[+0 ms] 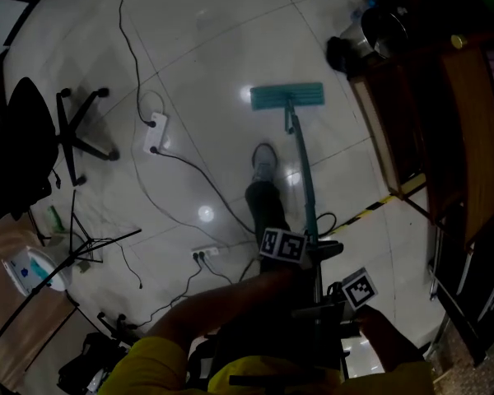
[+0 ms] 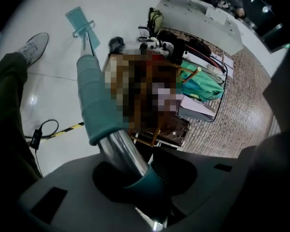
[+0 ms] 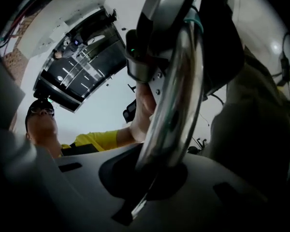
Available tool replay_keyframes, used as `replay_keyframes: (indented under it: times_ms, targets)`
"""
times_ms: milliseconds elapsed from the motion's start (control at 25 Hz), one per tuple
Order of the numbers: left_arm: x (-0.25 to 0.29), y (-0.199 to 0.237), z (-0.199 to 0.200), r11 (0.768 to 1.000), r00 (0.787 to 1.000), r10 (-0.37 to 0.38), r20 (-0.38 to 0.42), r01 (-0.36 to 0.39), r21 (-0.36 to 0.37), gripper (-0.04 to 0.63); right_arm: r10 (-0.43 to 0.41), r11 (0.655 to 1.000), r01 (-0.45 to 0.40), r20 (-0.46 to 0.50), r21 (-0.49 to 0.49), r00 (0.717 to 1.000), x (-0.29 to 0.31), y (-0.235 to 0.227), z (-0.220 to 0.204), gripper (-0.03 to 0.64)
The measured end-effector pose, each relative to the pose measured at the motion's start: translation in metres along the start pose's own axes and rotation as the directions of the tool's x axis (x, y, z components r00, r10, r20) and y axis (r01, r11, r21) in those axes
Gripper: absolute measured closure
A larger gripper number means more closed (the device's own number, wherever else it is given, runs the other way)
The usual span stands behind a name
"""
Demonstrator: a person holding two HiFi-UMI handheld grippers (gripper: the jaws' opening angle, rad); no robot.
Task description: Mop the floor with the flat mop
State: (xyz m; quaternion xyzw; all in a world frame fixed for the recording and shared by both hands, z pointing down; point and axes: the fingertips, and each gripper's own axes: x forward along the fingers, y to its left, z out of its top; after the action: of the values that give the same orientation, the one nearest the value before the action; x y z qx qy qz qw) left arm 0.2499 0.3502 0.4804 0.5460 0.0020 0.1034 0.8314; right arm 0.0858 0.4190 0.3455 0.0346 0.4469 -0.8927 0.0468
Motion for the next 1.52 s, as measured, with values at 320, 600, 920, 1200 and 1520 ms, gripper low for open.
replay_keyframes:
  times_ms: [320,600,920,1200,1520]
  targets:
    - [0.027,0.023,0.227,0.982,0.999,0.035,0.021,-0.039,0.183,0.479,-0.129,0.984,0.151,0.206,-0.095,0.97,-0.063,-0.021,0.244,0.615]
    - [0.008,0.02,0.309,0.949,0.983,0.156,-0.097,-0.121,0.292,0.508,0.008,0.952,0.063,0.231,-0.299,0.973,-0.037,0.027,0.331,0.614]
    - [-0.048,0.0,0.029,0.996,0.993,-0.082,0.08,0.078,0.047,0.495,-0.03,0.997,0.035,0.07,-0.068,0.997,0.04,-0.005,0.046,0.609]
    - [-0.072,0.009,0.025,0.99,0.953,-0.132,0.273,0.14,-0.011,0.497,-0.23,0.972,0.216,-0.181,-0.093,0.956,0.038,-0.038,0.021,0.598]
    - [-0.107,0.016,0.265,0.97,0.934,-0.202,0.295,0.148,0.195,0.494,-0.336,0.917,0.324,-0.015,-0.233,0.942,0.034,-0.029,0.263,0.606]
